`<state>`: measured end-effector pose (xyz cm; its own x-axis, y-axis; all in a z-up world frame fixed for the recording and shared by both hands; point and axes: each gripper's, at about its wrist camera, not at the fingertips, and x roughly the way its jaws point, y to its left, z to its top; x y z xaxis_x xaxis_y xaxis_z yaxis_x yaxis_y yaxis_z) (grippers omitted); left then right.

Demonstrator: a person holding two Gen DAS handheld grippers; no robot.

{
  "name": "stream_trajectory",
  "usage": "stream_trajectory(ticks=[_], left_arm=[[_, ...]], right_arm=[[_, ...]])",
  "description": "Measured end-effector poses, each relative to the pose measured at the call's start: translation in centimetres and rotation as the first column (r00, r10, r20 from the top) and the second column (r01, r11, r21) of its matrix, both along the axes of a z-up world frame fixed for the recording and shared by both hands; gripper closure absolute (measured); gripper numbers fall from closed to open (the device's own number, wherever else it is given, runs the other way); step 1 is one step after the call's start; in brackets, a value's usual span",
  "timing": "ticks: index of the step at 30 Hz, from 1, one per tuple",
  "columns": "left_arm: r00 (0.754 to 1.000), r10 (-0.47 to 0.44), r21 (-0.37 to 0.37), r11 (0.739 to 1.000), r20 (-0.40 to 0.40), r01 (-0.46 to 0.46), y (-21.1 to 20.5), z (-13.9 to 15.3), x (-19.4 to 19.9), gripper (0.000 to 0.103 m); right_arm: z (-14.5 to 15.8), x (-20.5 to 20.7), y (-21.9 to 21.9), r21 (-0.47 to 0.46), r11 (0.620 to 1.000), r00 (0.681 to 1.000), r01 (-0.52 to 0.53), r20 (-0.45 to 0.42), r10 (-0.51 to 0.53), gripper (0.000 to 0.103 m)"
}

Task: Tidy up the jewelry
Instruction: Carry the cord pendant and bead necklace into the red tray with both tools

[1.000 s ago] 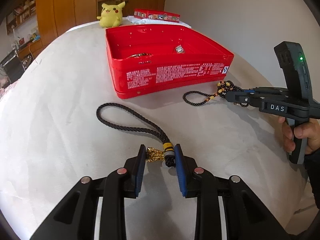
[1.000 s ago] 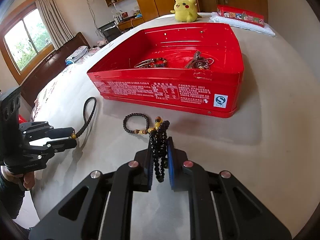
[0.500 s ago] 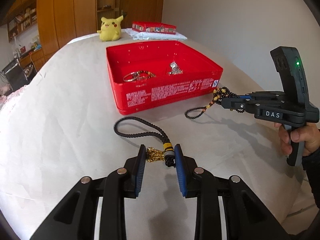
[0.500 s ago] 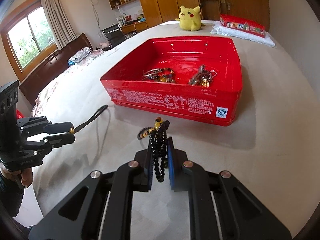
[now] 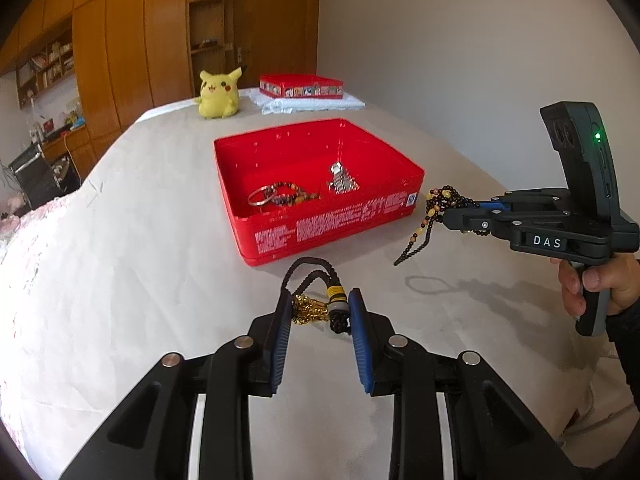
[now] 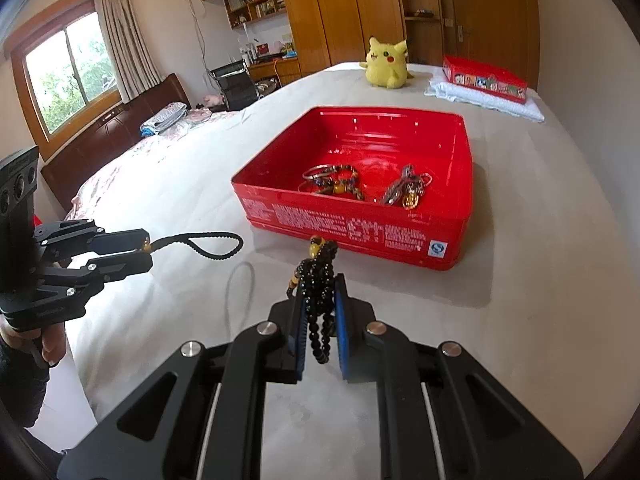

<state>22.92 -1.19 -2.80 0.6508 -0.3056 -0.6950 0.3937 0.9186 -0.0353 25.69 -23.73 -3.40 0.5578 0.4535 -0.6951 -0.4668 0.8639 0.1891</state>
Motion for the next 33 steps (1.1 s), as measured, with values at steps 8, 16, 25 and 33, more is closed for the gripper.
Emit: stream_trajectory(ticks=[8, 16, 25, 33], left_arm=[[0.998, -0.017, 0.009, 1.0, 0.06, 0.017, -0.4, 2.4, -0.3, 0.074], [0.992, -0.037, 0.018, 0.999, 0.121, 0.035, -0.8, 5.4, 0.8, 0.074], [0.988, -0.053, 0.005, 0.999, 0.143, 0.052, -1.0, 8.4, 3.7, 0.074], [0.988, -0.069, 0.021, 0.998, 0.14, 0.067, -2.1, 9.5, 7.1, 0.074]], right_arm=[[2.8, -1.0, 0.1, -0.003, 1.0, 0.999, -0.001, 0.051, 0.001, 0.093], [5.6, -0.7, -0.1, -0.018, 1.0, 0.995, 0.003, 0.101, -0.001, 0.093], [8.0, 1.3, -0.3, -0.037, 0.999, 0.991, 0.007, 0.137, -0.002, 0.093], [9.8, 4.2, 0.0, -0.048, 0.999, 0.988, 0.002, 0.152, 0.005, 0.093]])
